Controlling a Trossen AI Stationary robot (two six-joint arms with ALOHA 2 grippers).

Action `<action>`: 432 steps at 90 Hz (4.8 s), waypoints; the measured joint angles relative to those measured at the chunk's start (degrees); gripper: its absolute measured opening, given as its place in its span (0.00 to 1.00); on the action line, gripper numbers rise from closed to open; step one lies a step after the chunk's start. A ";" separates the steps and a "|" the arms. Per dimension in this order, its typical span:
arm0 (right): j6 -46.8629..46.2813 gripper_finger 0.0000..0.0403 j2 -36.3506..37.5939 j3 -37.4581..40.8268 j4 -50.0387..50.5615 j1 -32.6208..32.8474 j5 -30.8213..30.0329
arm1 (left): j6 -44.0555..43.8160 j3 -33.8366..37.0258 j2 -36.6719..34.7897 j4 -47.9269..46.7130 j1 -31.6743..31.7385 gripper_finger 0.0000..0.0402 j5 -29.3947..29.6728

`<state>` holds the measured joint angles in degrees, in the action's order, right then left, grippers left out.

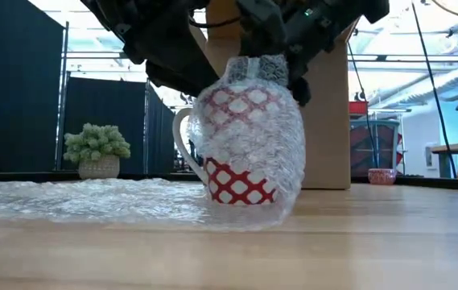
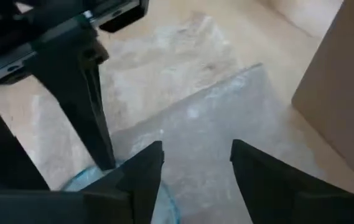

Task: Wrap mug
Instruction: Wrap the red mug with the bubble wrap

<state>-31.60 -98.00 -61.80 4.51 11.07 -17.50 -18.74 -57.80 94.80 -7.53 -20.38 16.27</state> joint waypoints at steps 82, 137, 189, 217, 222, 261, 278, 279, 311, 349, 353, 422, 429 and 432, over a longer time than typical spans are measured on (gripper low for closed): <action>0.98 0.00 2.42 -0.24 11.77 6.06 11.00 | -0.17 0.04 0.04 1.08 0.16 0.45 -0.22; 4.24 0.00 0.44 -0.13 10.48 6.03 7.87 | -0.96 -6.89 -4.18 -14.28 -0.37 0.45 10.02; 5.51 0.00 0.26 -0.37 9.05 6.03 8.06 | -0.11 -0.88 -1.52 2.58 4.70 0.45 4.48; 5.51 0.00 0.26 -0.82 9.22 5.75 8.41 | -0.46 -1.08 5.02 5.20 4.50 0.45 0.10; 5.63 0.00 0.21 -1.85 10.69 5.75 8.53 | -0.48 -1.09 5.50 5.20 4.50 0.45 0.04; 7.08 0.01 0.28 -21.29 37.24 5.72 8.20 | -0.20 -1.05 5.81 4.61 4.13 0.45 0.07; 5.97 0.17 -1.05 -21.06 36.22 4.99 6.52 | 0.08 -1.61 5.90 4.18 3.96 0.45 0.00; 5.90 0.18 -1.32 -21.00 36.16 4.97 6.34 | 0.15 -1.65 5.90 4.18 3.94 0.45 0.00; 2.72 0.46 -11.31 -21.03 35.69 4.85 5.13 | 1.04 -1.33 5.90 3.09 3.69 0.45 0.00; -0.22 0.46 -12.39 -20.89 39.86 5.14 2.22 | 1.38 -1.16 3.92 2.77 3.51 0.45 0.29; 0.25 0.46 -12.41 -20.81 40.05 5.39 2.12 | 1.79 -1.05 2.89 2.54 3.45 0.45 0.46; 0.66 0.46 -17.42 -20.81 31.07 4.99 4.55 | 2.80 -0.75 -5.84 -3.10 1.11 0.45 1.98; 0.90 0.46 -16.98 -21.29 32.59 4.63 6.01 | 2.80 -0.74 -5.84 -3.16 1.11 0.45 2.06; 1.07 0.46 -16.75 -21.78 33.48 4.59 5.89 | 2.79 -0.74 -5.84 -3.52 1.11 0.45 2.10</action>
<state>-30.53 -114.75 -83.58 37.99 15.66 -11.61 -15.95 -58.54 88.97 -11.05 -19.27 18.37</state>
